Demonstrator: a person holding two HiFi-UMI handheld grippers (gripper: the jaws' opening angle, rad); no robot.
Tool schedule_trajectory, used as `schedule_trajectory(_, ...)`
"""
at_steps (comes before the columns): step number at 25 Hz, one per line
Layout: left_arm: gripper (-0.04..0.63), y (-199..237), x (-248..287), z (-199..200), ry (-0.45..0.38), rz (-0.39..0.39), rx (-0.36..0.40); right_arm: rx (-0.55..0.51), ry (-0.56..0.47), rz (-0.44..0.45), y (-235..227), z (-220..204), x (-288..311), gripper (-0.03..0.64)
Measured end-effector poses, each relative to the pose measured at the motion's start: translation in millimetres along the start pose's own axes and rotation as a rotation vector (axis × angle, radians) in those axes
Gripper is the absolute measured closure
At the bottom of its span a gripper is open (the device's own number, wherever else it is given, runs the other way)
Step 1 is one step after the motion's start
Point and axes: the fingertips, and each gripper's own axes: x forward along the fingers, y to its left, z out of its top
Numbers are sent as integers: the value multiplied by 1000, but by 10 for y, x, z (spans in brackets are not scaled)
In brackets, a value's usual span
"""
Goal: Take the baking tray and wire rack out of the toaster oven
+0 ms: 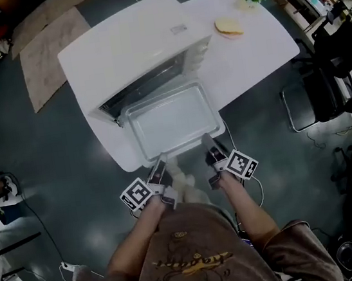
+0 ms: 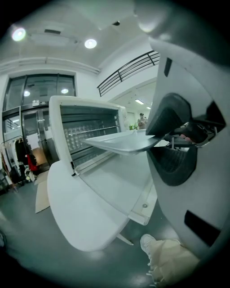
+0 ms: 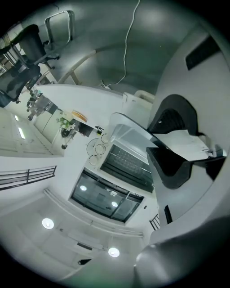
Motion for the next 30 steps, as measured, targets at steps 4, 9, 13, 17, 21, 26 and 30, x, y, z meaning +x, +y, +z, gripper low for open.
schedule_trajectory(4, 520, -149, 32, -230, 76, -16, 35, -10, -73, -21, -16, 141, -378, 526)
schedule_trajectory(9, 520, -431, 296, -605, 165, -77, 46, -9, -188, -61, -107, 511, -856, 527)
schedule_trajectory(13, 520, -654, 654, -903, 248, -118, 74, 8, -284, -96, -274, 874, -1176, 528)
schedule_trajectory(17, 520, -804, 1037, -1092, 325, -145, 93, 27, -358, -134, -437, 1188, -1348, 526)
schedule_trajectory(21, 520, -943, 1468, -1211, 379, -155, 105, 42, -401, -154, -603, 1561, -1370, 526)
schedule_trajectory(26, 520, -995, 2045, -1275, 422, -150, 113, 65, -423, -180, -864, 1987, -1223, 526)
schedule_trajectory(30, 518, -907, 2452, -1260, 430, -111, 93, 85, -410, -207, -1114, 2251, -995, 526)
